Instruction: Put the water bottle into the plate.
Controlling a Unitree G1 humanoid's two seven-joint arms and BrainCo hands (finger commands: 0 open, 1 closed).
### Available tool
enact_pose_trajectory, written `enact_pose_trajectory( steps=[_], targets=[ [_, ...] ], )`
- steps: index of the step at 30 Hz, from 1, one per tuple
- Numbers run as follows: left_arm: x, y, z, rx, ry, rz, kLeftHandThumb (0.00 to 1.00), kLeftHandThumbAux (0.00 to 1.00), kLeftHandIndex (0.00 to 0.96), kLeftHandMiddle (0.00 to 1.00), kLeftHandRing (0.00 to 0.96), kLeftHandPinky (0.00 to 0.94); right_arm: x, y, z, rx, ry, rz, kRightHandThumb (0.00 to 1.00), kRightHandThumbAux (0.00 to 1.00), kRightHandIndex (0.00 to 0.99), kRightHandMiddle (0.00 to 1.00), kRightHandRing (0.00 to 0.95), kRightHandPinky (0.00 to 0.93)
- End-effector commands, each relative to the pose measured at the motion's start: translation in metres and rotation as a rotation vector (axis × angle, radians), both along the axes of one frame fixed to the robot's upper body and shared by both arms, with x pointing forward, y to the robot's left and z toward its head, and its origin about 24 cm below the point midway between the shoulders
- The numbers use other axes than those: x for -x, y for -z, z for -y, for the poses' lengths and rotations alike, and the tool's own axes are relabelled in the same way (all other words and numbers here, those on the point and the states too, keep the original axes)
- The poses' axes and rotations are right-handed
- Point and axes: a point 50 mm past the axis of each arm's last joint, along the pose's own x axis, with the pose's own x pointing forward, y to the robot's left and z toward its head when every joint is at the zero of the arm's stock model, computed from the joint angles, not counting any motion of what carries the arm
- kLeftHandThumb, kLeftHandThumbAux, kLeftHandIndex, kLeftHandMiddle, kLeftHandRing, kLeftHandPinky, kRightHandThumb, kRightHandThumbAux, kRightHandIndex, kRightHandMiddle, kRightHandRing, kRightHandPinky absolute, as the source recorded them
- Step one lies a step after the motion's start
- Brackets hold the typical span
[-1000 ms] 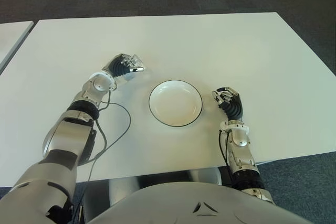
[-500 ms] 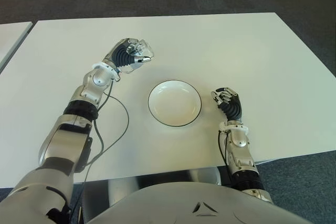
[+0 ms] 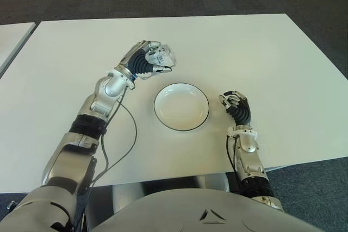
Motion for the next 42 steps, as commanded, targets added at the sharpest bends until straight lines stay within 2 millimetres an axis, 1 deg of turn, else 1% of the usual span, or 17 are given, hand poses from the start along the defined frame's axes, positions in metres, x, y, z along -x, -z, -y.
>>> enact_pose_trajectory(
  steps=[1, 6, 10, 14, 18, 22, 24, 30, 38, 42],
  targets=[
    [0.006, -0.001, 0.017, -0.061, 0.059, 0.065, 0.748, 0.699, 0.443, 0.896, 0.889, 0.833, 0.013, 0.019, 0.0, -0.037, 0.018, -0.115, 0.705, 0.729, 0.438, 0.78, 0.766, 0.743],
    [0.009, 0.001, 0.023, -0.106, 0.088, 0.077, 0.747, 0.699, 0.443, 0.891, 0.883, 0.824, 0.014, 0.019, 0.0, -0.037, 0.022, -0.117, 0.704, 0.729, 0.438, 0.78, 0.765, 0.74],
    [0.015, 0.015, 0.037, -0.171, 0.137, 0.063, 0.746, 0.699, 0.443, 0.887, 0.88, 0.828, 0.015, 0.02, 0.001, -0.031, 0.026, -0.119, 0.704, 0.728, 0.439, 0.781, 0.767, 0.744],
    [0.017, 0.023, 0.045, -0.213, 0.16, 0.059, 0.745, 0.698, 0.443, 0.884, 0.878, 0.833, 0.015, 0.02, 0.002, -0.029, 0.029, -0.122, 0.704, 0.728, 0.439, 0.78, 0.766, 0.742],
    [0.019, 0.035, 0.057, -0.308, 0.22, 0.084, 0.746, 0.698, 0.443, 0.881, 0.876, 0.846, 0.015, 0.02, 0.002, -0.029, 0.032, -0.122, 0.704, 0.728, 0.439, 0.775, 0.761, 0.733],
    [0.024, 0.045, 0.065, -0.35, 0.265, 0.104, 0.747, 0.697, 0.443, 0.883, 0.878, 0.869, 0.016, 0.019, 0.002, -0.03, 0.03, -0.117, 0.704, 0.729, 0.438, 0.773, 0.759, 0.735],
    [0.025, 0.048, 0.067, -0.358, 0.273, 0.111, 0.747, 0.697, 0.443, 0.884, 0.879, 0.876, 0.016, 0.019, 0.002, -0.03, 0.03, -0.117, 0.704, 0.729, 0.438, 0.773, 0.759, 0.735],
    [0.035, 0.07, 0.075, -0.433, 0.322, 0.133, 0.748, 0.697, 0.443, 0.891, 0.886, 0.896, 0.017, 0.019, 0.002, -0.031, 0.027, -0.117, 0.704, 0.729, 0.438, 0.773, 0.757, 0.729],
    [0.04, 0.091, 0.078, -0.558, 0.359, 0.187, 0.744, 0.7, 0.443, 0.885, 0.879, 0.886, 0.017, 0.018, 0.002, -0.038, 0.027, -0.114, 0.704, 0.729, 0.439, 0.771, 0.755, 0.727],
    [0.041, 0.098, 0.079, -0.589, 0.37, 0.224, 0.742, 0.7, 0.442, 0.88, 0.874, 0.88, 0.017, 0.018, 0.002, -0.04, 0.027, -0.114, 0.704, 0.729, 0.439, 0.772, 0.755, 0.728]
  ],
)
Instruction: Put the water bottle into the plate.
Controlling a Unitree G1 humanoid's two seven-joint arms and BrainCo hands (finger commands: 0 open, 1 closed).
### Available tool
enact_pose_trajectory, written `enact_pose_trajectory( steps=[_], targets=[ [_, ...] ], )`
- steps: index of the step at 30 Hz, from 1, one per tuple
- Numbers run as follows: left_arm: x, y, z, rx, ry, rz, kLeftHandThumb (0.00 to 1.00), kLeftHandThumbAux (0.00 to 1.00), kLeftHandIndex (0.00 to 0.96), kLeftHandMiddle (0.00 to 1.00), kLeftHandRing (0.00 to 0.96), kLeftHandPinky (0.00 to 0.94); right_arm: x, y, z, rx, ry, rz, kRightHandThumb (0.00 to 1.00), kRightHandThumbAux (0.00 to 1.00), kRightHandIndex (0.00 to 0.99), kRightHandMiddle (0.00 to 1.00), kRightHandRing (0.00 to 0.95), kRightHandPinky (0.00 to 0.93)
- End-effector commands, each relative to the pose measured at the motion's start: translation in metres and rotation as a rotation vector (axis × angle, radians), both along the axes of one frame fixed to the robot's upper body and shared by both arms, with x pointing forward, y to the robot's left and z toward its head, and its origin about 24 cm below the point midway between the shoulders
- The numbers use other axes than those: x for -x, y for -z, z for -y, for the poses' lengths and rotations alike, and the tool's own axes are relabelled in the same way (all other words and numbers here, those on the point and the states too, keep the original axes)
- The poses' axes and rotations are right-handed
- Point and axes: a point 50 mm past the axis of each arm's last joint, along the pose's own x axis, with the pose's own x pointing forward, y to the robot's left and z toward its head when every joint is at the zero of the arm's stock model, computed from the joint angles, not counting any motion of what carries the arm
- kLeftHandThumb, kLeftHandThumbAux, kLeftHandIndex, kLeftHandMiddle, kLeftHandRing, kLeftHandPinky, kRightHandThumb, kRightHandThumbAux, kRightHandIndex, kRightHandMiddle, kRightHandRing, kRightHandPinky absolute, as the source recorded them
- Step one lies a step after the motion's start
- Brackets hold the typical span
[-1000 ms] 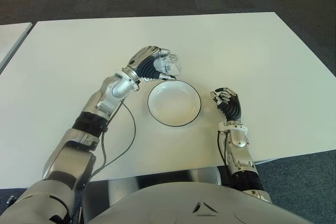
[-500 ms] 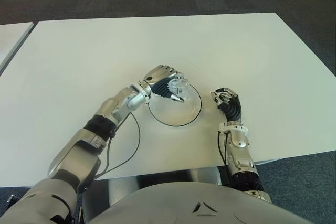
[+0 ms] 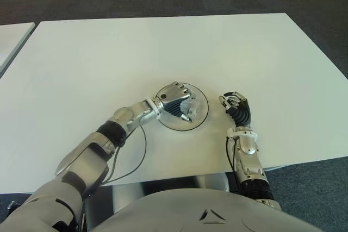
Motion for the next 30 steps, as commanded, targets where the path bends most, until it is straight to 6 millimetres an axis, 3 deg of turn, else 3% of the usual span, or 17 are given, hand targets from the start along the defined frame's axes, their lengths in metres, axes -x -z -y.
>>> enact_pose_trajectory(
  steps=[1, 15, 18, 23, 25, 27, 30],
  targets=[
    [0.001, 0.01, 0.0, -0.066, 0.022, 0.049, 0.742, 0.7, 0.442, 0.879, 0.873, 0.881, 0.013, 0.019, 0.002, -0.036, 0.02, -0.113, 0.704, 0.728, 0.439, 0.772, 0.755, 0.728],
    [0.006, 0.02, 0.0, -0.011, 0.034, 0.062, 0.734, 0.698, 0.441, 0.819, 0.829, 0.824, 0.013, 0.018, 0.001, -0.032, 0.02, -0.109, 0.705, 0.728, 0.439, 0.769, 0.753, 0.728],
    [0.008, 0.021, 0.0, 0.011, 0.028, 0.025, 0.81, 0.676, 0.419, 0.662, 0.778, 0.767, 0.013, 0.017, 0.001, -0.031, 0.021, -0.108, 0.705, 0.728, 0.439, 0.768, 0.752, 0.723],
    [0.009, 0.021, -0.001, 0.027, 0.037, -0.04, 0.835, 0.669, 0.398, 0.587, 0.714, 0.709, 0.013, 0.017, 0.001, -0.031, 0.02, -0.107, 0.705, 0.728, 0.439, 0.769, 0.754, 0.728],
    [0.01, 0.021, -0.001, 0.017, 0.051, -0.058, 0.83, 0.673, 0.385, 0.546, 0.612, 0.628, 0.013, 0.017, 0.001, -0.032, 0.019, -0.106, 0.705, 0.728, 0.439, 0.771, 0.755, 0.729],
    [0.01, 0.021, -0.001, -0.003, 0.07, -0.07, 0.64, 0.615, 0.262, 0.379, 0.43, 0.475, 0.012, 0.017, 0.001, -0.032, 0.018, -0.105, 0.705, 0.728, 0.439, 0.772, 0.757, 0.729],
    [0.011, 0.021, -0.001, -0.038, 0.096, -0.079, 0.43, 0.614, 0.148, 0.213, 0.227, 0.243, 0.012, 0.017, 0.001, -0.032, 0.016, -0.104, 0.705, 0.728, 0.439, 0.773, 0.757, 0.729]
  ],
)
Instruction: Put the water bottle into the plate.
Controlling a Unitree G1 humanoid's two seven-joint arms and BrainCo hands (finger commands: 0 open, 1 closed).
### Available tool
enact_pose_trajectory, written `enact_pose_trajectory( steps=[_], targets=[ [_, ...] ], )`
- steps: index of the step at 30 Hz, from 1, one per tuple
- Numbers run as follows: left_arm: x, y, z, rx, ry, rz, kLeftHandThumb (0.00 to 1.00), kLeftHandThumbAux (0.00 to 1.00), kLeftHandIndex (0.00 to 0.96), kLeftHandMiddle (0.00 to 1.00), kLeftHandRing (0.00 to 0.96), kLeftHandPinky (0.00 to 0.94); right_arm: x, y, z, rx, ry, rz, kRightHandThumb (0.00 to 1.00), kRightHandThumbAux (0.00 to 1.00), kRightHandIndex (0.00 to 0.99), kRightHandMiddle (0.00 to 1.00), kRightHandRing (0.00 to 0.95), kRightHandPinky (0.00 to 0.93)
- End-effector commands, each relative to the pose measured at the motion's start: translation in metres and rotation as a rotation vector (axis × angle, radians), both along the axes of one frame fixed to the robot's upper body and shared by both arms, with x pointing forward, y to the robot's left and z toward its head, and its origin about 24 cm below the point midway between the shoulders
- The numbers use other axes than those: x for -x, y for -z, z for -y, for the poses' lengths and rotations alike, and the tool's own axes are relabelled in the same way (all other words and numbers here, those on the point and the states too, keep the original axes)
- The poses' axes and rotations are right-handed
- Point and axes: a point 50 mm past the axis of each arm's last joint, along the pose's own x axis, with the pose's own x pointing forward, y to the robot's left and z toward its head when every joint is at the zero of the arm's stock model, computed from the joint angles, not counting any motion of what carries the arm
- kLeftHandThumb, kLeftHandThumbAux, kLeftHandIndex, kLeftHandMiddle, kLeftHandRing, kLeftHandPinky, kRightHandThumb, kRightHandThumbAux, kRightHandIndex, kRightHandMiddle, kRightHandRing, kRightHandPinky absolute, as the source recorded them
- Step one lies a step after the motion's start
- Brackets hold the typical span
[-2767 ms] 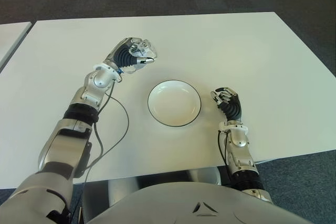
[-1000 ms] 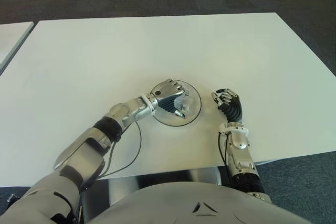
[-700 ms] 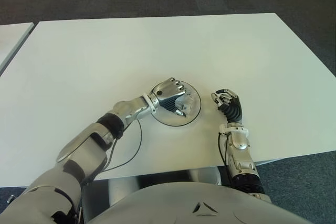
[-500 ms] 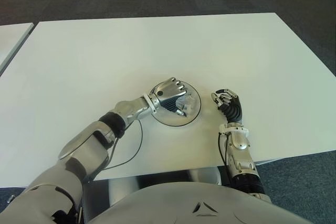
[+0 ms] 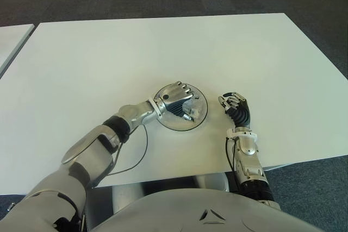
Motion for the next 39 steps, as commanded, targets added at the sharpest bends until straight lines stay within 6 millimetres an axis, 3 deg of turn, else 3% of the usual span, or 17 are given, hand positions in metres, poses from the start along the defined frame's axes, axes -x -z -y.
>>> enact_pose_trajectory(
  steps=[1, 4, 6, 10, 15, 24, 39],
  targets=[
    [0.009, 0.014, -0.008, -0.109, 0.039, -0.069, 0.403, 0.616, 0.132, 0.191, 0.198, 0.208, 0.011, 0.018, 0.001, -0.03, 0.018, -0.103, 0.705, 0.728, 0.439, 0.773, 0.758, 0.729],
    [0.009, 0.015, -0.008, -0.128, 0.046, -0.071, 0.286, 0.623, 0.065, 0.102, 0.087, 0.066, 0.011, 0.018, 0.001, -0.03, 0.018, -0.104, 0.705, 0.728, 0.439, 0.774, 0.758, 0.73],
    [0.009, 0.015, -0.008, -0.139, 0.052, -0.07, 0.258, 0.625, 0.049, 0.081, 0.062, 0.033, 0.011, 0.018, 0.001, -0.03, 0.018, -0.105, 0.705, 0.728, 0.439, 0.774, 0.758, 0.731],
    [0.01, 0.014, -0.008, -0.152, 0.067, -0.074, 0.122, 0.584, 0.01, 0.017, 0.012, 0.006, 0.01, 0.018, 0.001, -0.028, 0.019, -0.106, 0.705, 0.729, 0.439, 0.772, 0.757, 0.732],
    [0.011, 0.01, -0.009, -0.153, 0.076, -0.076, 0.064, 0.547, 0.001, 0.002, 0.002, 0.001, 0.01, 0.018, 0.001, -0.024, 0.017, -0.105, 0.704, 0.729, 0.439, 0.775, 0.761, 0.74],
    [0.012, 0.009, -0.009, -0.162, 0.076, -0.095, 0.036, 0.447, 0.0, 0.0, 0.0, 0.0, 0.009, 0.018, 0.0, -0.029, 0.016, -0.107, 0.704, 0.728, 0.439, 0.771, 0.754, 0.722],
    [0.015, 0.003, -0.008, -0.069, 0.064, -0.08, 0.062, 0.381, 0.0, 0.0, 0.0, 0.0, 0.01, 0.018, 0.0, -0.035, 0.022, -0.109, 0.704, 0.727, 0.439, 0.76, 0.743, 0.714]
  ],
)
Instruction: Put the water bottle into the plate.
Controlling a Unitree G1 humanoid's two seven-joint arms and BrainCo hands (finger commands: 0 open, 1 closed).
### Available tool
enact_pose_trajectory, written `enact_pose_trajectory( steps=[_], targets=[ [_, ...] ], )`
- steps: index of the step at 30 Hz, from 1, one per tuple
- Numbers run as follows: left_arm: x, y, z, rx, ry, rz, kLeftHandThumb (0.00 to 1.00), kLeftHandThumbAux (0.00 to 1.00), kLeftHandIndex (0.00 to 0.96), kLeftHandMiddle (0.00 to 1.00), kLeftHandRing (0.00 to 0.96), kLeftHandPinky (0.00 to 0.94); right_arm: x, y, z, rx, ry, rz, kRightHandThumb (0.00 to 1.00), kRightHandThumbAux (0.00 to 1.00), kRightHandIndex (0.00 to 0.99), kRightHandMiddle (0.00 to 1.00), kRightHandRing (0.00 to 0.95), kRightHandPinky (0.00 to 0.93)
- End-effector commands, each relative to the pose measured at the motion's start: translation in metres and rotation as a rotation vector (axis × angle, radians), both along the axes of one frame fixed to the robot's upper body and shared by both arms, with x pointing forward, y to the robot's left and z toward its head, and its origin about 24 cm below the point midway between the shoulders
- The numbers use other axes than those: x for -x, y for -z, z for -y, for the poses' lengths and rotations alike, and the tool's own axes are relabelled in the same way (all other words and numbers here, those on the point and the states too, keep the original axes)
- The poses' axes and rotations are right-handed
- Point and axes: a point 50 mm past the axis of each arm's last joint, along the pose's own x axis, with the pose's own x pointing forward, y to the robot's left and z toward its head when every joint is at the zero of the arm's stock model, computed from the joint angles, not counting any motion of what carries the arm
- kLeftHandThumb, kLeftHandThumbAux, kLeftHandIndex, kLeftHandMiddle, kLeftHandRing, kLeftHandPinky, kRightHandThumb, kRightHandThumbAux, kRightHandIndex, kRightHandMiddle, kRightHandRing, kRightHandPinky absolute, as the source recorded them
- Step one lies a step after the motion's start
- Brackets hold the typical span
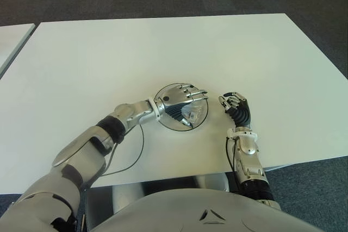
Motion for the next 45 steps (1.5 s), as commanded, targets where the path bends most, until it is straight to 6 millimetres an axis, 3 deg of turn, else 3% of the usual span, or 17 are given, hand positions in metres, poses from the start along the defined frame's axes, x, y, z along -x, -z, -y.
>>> enact_pose_trajectory(
  steps=[1, 45],
  targets=[
    [0.009, 0.01, -0.005, 0.011, -0.008, -0.038, 0.063, 0.378, 0.0, 0.0, 0.0, 0.0, 0.011, 0.018, 0.001, -0.033, 0.023, -0.107, 0.705, 0.727, 0.439, 0.76, 0.743, 0.715],
    [0.01, -0.015, -0.007, 0.336, -0.155, -0.095, 0.144, 0.3, 0.0, 0.0, 0.0, 0.0, 0.013, 0.018, 0.003, -0.02, 0.022, -0.108, 0.704, 0.73, 0.438, 0.773, 0.756, 0.727]
  ],
)
